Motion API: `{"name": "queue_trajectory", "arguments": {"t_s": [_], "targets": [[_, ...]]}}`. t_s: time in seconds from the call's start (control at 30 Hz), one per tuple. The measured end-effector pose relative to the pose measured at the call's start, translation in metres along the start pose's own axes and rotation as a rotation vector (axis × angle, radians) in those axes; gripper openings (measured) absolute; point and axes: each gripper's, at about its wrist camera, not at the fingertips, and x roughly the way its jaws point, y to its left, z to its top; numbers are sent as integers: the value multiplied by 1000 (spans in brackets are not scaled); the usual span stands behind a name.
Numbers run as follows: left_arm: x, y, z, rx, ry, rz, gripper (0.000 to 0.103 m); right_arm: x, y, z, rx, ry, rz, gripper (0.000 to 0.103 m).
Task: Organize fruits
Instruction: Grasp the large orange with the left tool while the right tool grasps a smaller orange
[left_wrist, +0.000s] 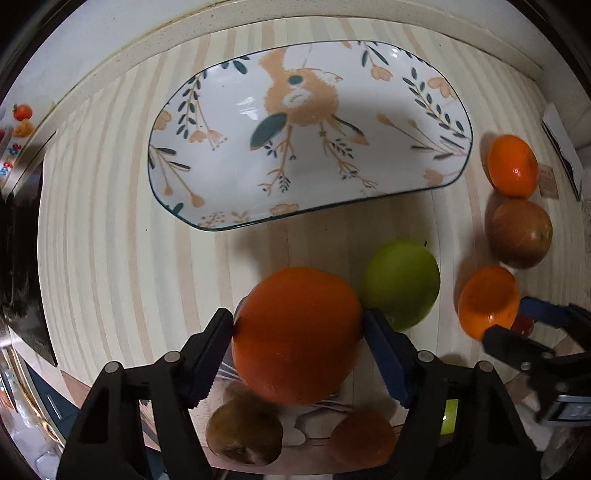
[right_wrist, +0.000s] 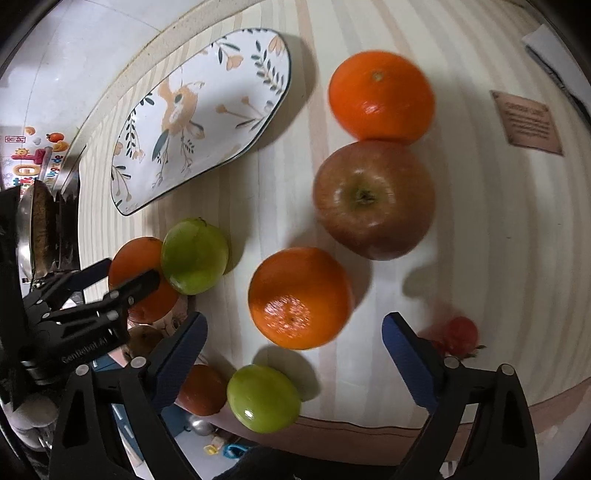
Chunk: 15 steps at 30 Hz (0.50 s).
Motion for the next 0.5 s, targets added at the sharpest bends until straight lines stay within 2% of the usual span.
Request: {"name": "queue_trajectory", "arguments": {"t_s": [0.13, 0.23, 0.33, 0.5], "targets": [[-2, 13, -11, -45, -7, -2, 71, 18, 7, 3, -10, 28, -24, 77], [-2, 31, -24, -96, -13, 0, 71, 22, 13, 2, -37, 16, -65, 70], [0, 44, -27, -120, -18, -39, 73, 25, 13, 2, -34, 12, -62, 68], [5, 49, -14, -113, -19, -28, 74, 31, 14, 5, -22, 8, -61, 68]]}}
